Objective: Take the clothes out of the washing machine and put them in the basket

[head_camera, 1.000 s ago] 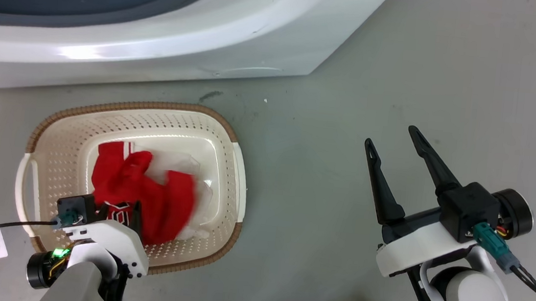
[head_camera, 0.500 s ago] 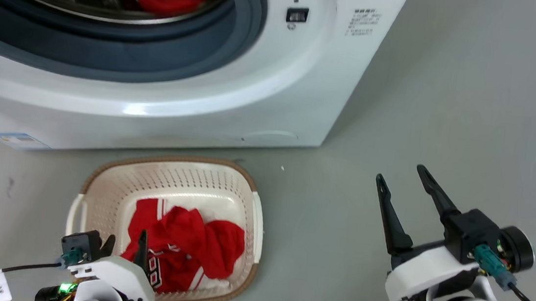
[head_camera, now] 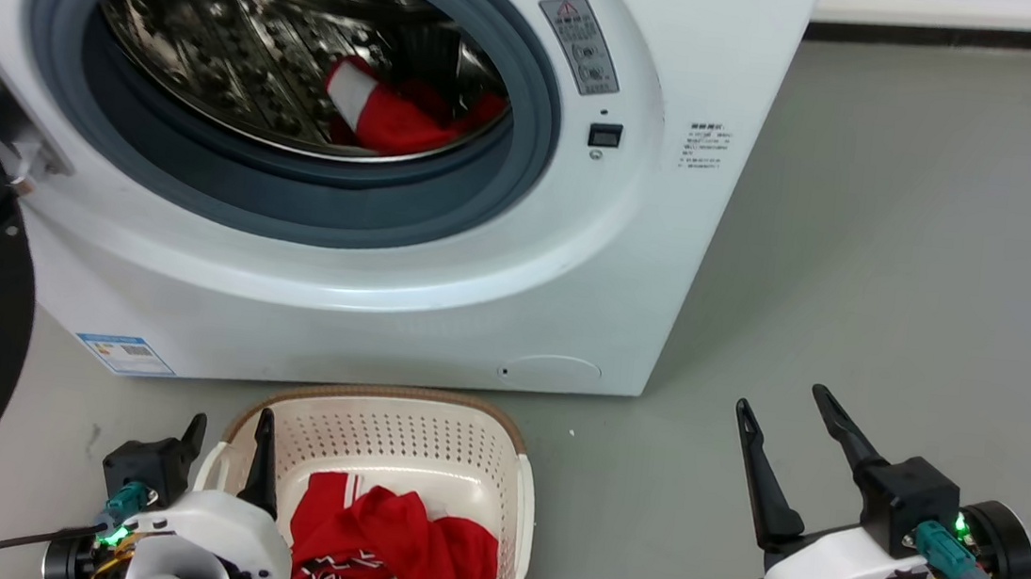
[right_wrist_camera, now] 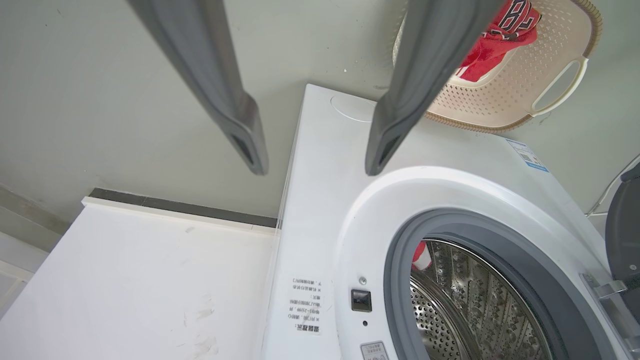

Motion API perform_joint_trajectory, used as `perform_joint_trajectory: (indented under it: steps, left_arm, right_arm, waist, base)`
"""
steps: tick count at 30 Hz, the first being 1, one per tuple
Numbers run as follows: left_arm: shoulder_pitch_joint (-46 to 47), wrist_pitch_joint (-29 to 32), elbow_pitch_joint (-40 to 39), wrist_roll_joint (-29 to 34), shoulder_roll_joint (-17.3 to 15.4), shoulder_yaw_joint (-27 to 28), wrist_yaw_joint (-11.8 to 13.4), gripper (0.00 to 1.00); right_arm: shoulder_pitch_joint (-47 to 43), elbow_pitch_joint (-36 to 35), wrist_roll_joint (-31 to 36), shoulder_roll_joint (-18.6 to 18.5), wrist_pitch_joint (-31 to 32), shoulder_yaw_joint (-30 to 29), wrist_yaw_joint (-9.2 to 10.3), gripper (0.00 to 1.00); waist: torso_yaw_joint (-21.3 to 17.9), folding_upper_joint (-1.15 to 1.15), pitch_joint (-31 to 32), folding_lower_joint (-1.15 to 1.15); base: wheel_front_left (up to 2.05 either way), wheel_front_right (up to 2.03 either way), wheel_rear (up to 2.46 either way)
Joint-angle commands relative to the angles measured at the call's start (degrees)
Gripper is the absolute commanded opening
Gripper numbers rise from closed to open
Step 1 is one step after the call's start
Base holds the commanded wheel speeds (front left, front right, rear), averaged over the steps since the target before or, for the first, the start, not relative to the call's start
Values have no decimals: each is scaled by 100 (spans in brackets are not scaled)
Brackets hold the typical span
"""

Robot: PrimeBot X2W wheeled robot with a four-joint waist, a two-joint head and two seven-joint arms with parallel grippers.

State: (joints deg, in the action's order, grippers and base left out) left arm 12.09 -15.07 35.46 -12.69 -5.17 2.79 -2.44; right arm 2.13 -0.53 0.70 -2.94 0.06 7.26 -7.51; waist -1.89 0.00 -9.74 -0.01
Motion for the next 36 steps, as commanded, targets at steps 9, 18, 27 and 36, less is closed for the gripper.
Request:
perform_joint_trajectory:
  steps: [9, 18, 27, 36]
  left_arm:
    - [303, -14, -677, 348, -33, -35, 1, 100]
    - [1169, 5, -396, 504, -137, -227, -94, 100]
    - [2301, 317, 433, 363, -261, -290, -195, 100]
    - [3611, 619, 1056, 217, -473, -336, -312, 100]
  right_arm:
    - [-250, -170, 71, 10, 123, -191, 4, 100]
    - [-222, -254, 32, 12, 164, -118, 4, 100]
    - [-47, -359, 3, 12, 100, -71, 4, 100]
    - [357, -590, 112, 12, 97, 111, 4, 100]
  waist:
    - [206, 0, 388, 1]
    - [102, 0, 359, 1]
    - [-104, 0, -150, 1]
    - [-199, 0, -1197, 1]
  base:
    - [0, 0, 0]
    - [0, 0, 0]
    - [0, 0, 0]
    - [0, 0, 0]
